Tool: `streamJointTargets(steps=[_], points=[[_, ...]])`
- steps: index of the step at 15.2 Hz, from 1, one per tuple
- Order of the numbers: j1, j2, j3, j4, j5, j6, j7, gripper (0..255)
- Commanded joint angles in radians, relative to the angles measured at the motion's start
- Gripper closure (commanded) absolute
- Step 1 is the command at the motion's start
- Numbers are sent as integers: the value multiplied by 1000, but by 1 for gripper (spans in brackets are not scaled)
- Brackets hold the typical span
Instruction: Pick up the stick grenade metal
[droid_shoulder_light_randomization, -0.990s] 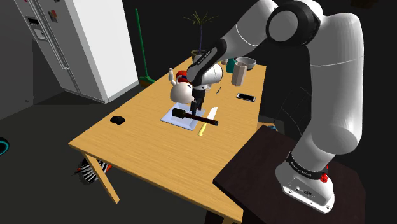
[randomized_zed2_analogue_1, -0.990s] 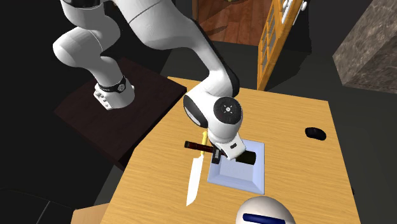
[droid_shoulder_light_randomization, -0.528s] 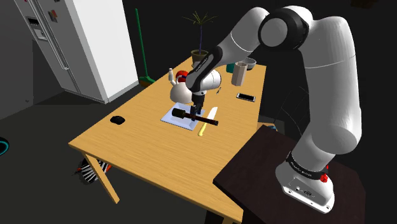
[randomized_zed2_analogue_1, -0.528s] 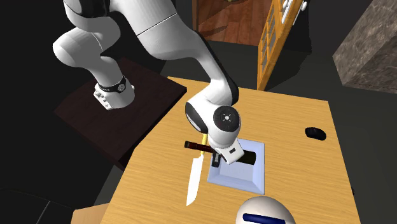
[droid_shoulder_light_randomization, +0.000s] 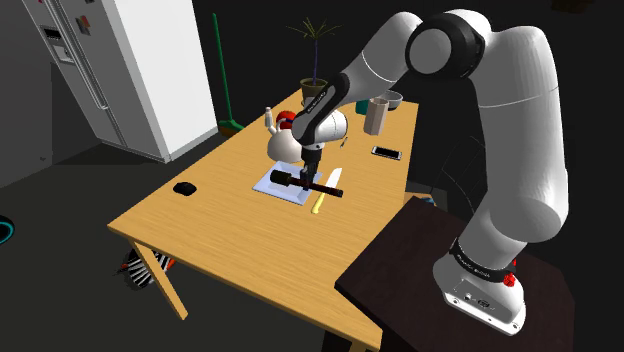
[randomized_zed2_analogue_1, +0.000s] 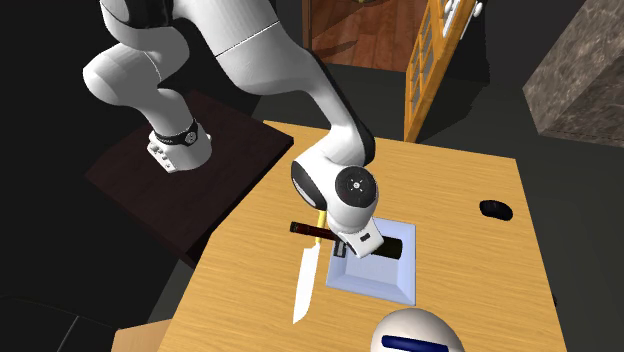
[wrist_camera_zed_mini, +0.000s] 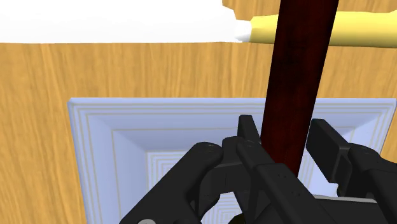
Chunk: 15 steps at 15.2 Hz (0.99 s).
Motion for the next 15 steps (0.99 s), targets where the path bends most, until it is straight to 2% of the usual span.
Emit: streamJointTargets(steps=[1, 15], points=[[0, 1, 0, 0, 0, 0, 0, 255], [15, -139, -25, -12, -42, -125, 43, 255]])
